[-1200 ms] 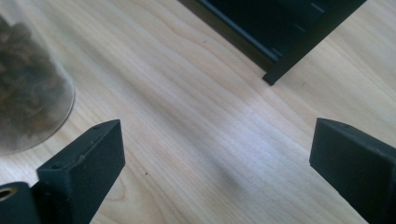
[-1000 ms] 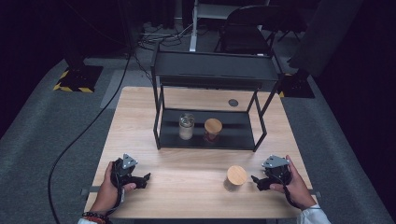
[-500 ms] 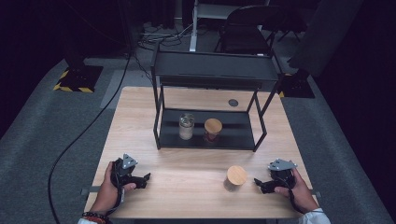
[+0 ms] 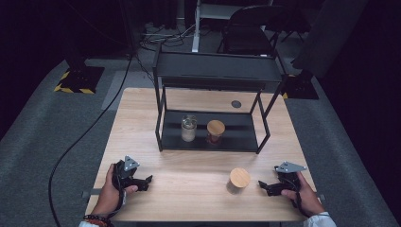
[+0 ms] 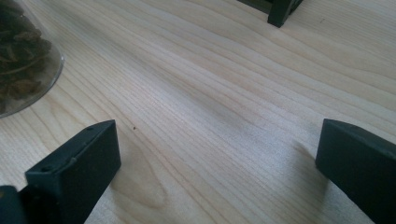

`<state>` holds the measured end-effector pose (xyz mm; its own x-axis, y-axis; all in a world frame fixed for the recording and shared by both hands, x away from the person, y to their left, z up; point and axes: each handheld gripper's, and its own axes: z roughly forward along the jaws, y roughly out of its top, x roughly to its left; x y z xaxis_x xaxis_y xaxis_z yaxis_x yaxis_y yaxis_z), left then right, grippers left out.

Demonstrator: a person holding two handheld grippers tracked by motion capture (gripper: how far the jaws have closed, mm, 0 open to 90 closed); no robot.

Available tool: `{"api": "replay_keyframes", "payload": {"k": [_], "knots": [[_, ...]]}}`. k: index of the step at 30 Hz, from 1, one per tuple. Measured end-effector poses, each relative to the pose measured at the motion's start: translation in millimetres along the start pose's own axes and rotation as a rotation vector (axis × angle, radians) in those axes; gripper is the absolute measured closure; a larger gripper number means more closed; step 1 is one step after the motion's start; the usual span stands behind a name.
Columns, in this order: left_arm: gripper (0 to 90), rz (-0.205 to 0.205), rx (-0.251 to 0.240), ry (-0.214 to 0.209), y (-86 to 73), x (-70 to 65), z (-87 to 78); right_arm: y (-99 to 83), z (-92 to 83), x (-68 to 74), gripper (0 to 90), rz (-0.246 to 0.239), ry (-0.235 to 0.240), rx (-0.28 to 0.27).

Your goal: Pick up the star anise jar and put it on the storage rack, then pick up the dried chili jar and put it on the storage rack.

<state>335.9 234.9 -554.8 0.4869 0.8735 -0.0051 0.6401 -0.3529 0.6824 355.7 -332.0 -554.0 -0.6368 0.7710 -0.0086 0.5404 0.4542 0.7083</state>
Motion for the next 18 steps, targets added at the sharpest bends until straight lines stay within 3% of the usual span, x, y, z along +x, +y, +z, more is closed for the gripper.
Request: {"api": "replay_keyframes", "payload": {"k": [18], "knots": [[0.0, 0.000, 0.000, -0.002, 0.2, 0.1, 0.2, 0.4, 0.3, -0.7, 0.0, -0.005, 0.006, 0.000]]}}
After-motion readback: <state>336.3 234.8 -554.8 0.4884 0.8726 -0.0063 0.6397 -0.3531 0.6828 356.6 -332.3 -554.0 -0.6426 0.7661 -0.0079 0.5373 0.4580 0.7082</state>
